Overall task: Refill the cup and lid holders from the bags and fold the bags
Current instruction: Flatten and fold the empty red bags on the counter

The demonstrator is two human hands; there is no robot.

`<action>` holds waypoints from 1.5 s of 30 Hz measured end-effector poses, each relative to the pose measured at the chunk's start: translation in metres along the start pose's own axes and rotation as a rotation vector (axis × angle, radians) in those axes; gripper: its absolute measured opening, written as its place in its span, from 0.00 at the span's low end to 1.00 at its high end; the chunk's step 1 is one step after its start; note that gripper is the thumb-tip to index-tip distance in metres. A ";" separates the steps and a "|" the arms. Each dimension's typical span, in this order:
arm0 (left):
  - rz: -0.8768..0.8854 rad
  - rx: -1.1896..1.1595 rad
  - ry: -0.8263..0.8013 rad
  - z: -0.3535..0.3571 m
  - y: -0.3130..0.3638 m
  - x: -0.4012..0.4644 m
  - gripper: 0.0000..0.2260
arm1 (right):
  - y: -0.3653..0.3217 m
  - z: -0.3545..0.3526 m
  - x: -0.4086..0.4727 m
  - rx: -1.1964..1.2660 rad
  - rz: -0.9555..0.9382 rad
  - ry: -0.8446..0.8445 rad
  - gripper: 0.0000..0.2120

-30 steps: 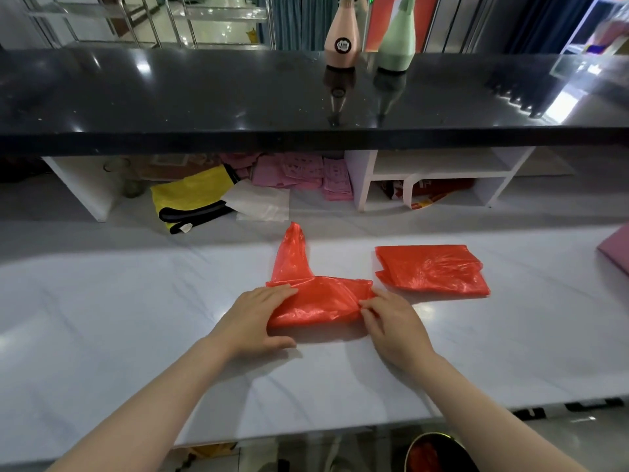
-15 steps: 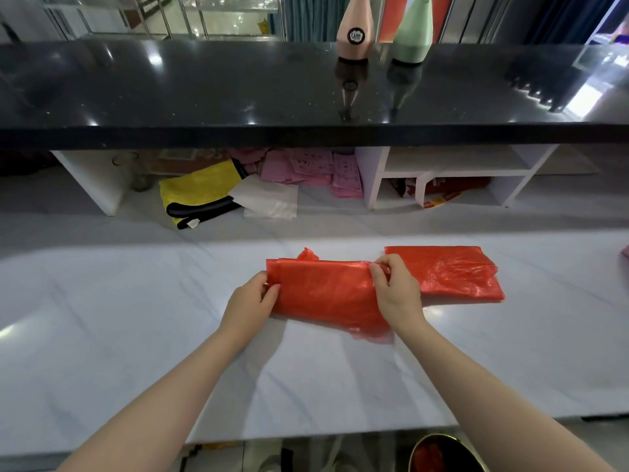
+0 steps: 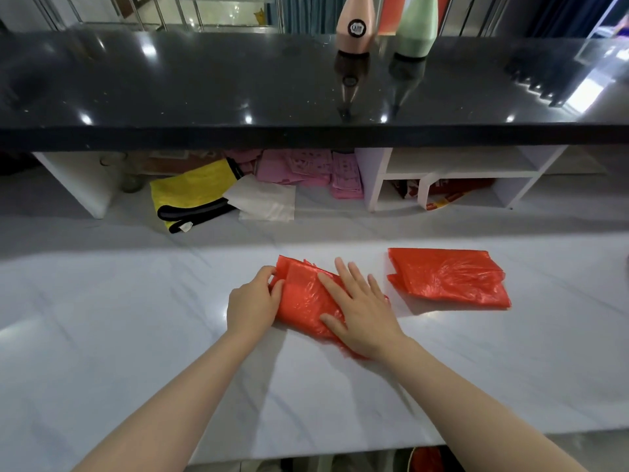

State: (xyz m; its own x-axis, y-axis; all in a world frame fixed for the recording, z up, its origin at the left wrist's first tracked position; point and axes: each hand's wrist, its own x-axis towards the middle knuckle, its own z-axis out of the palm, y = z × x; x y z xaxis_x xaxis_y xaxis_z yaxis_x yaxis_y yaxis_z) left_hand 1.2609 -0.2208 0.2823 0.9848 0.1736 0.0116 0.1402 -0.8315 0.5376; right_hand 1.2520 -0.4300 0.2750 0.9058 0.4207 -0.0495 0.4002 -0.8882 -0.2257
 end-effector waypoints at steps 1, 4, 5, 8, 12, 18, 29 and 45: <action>0.028 0.008 0.039 -0.001 0.002 -0.001 0.14 | 0.002 0.005 -0.001 -0.008 0.007 -0.027 0.33; 0.313 0.014 0.186 -0.005 0.011 -0.005 0.19 | 0.005 0.014 -0.002 -0.026 0.010 -0.062 0.34; 0.451 0.042 0.185 -0.006 0.014 -0.005 0.20 | 0.006 0.015 -0.002 -0.026 0.010 -0.063 0.35; 0.702 0.277 -0.050 0.000 0.018 -0.004 0.23 | 0.006 0.017 -0.001 -0.038 0.025 -0.062 0.38; 0.558 0.444 -0.306 0.021 0.010 0.004 0.27 | 0.006 0.018 0.000 -0.012 0.052 -0.053 0.38; 0.550 0.416 -0.347 0.030 0.007 0.009 0.28 | 0.005 0.017 -0.002 -0.010 0.102 -0.055 0.37; 0.562 0.376 -0.356 0.031 0.003 0.002 0.29 | -0.002 0.018 -0.027 0.037 0.264 -0.034 0.31; 0.471 0.183 -0.355 0.011 0.012 -0.016 0.24 | -0.022 0.003 -0.082 0.319 0.806 0.279 0.20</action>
State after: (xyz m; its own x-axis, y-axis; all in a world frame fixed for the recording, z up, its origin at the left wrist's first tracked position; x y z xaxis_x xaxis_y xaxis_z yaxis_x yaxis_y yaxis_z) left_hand 1.2476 -0.2397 0.2798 0.9150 -0.3942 -0.0861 -0.3333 -0.8587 0.3892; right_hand 1.1688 -0.4441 0.2809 0.9118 -0.4026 -0.0812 -0.3889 -0.7829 -0.4856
